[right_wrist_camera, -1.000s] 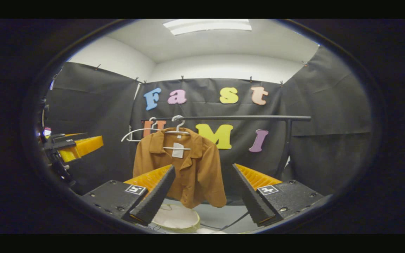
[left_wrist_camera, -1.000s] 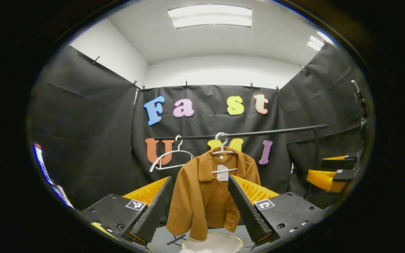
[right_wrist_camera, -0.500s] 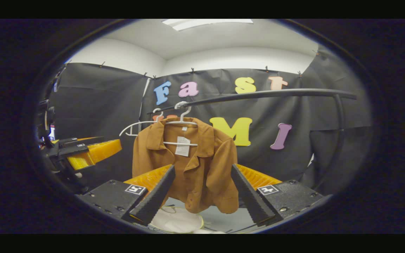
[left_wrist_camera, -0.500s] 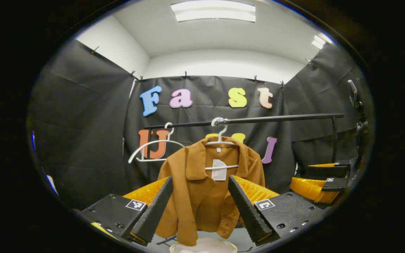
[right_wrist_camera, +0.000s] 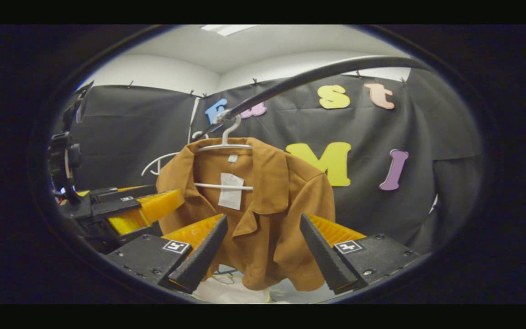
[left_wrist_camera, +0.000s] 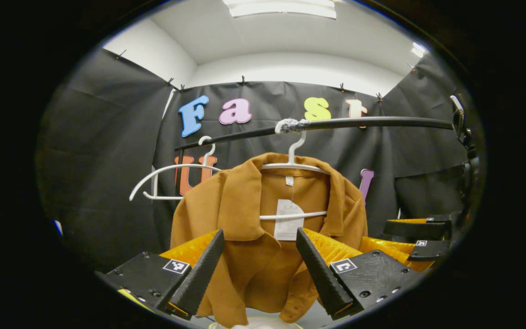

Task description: Grasp the clothes on the hanger with both hands and then place them into the laundry hamper below.

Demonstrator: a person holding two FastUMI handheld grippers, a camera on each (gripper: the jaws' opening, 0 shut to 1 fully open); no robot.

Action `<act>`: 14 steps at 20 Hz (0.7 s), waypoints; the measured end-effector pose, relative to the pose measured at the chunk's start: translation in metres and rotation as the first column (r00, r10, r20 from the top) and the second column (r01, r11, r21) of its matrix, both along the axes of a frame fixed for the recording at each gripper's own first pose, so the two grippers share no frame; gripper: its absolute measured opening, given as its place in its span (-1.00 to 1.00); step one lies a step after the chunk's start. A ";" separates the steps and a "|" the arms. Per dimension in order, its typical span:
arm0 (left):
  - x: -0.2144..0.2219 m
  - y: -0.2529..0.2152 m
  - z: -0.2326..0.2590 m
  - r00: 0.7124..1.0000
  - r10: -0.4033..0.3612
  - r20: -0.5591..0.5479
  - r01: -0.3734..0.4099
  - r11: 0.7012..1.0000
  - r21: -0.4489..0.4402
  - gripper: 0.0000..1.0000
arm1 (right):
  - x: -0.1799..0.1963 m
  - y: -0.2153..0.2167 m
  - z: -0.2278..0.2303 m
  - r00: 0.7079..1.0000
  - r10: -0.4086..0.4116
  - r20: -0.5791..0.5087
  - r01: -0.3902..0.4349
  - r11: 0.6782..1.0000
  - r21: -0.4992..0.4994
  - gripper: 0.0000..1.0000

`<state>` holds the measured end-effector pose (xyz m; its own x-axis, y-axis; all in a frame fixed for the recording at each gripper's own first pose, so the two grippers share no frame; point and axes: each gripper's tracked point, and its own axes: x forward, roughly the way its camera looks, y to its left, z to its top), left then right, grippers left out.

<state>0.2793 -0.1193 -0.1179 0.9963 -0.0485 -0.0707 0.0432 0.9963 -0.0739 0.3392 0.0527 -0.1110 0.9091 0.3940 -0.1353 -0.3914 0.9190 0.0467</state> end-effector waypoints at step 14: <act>0.067 0.041 -0.038 0.977 0.194 -0.086 -0.191 0.981 0.043 0.90 | 0.086 0.028 -0.031 0.997 0.018 -0.069 -0.016 1.000 0.023 0.90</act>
